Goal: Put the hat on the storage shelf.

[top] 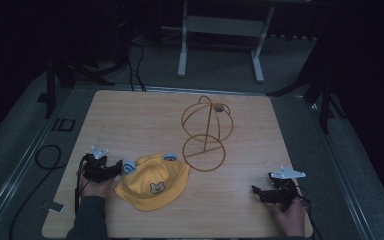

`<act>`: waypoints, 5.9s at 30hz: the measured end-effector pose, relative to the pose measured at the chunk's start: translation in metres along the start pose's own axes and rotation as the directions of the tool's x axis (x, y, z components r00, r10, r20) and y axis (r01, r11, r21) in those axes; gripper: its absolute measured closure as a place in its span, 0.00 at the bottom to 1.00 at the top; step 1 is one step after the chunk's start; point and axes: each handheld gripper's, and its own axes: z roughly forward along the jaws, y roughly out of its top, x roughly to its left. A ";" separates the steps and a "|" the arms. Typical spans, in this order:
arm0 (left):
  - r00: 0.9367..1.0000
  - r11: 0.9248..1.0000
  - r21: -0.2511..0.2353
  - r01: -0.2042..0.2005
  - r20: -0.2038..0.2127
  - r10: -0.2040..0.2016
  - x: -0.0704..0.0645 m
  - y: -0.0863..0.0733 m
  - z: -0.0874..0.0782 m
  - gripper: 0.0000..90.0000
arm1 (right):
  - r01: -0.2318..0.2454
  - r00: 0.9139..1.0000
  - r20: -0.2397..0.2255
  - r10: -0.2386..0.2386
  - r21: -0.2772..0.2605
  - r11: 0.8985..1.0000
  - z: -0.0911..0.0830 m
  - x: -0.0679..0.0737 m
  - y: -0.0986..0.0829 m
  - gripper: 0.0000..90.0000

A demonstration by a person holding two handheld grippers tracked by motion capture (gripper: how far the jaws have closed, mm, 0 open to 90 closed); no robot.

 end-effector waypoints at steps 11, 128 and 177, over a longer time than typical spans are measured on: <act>0.998 1.000 0.018 0.008 0.054 -0.009 -0.001 0.002 -0.005 0.49 | 0.002 1.000 0.000 -0.002 -0.001 1.000 0.000 0.000 0.000 0.12; 0.637 0.793 -0.037 -0.608 0.574 0.515 0.009 0.129 -0.089 0.59 | -0.033 0.999 0.039 0.033 -0.003 0.999 0.000 0.002 0.000 0.12; 0.534 0.700 -0.058 -0.712 0.602 0.593 -0.041 0.154 -0.098 0.62 | -0.034 0.999 0.039 0.034 -0.003 0.999 0.000 0.002 0.000 0.12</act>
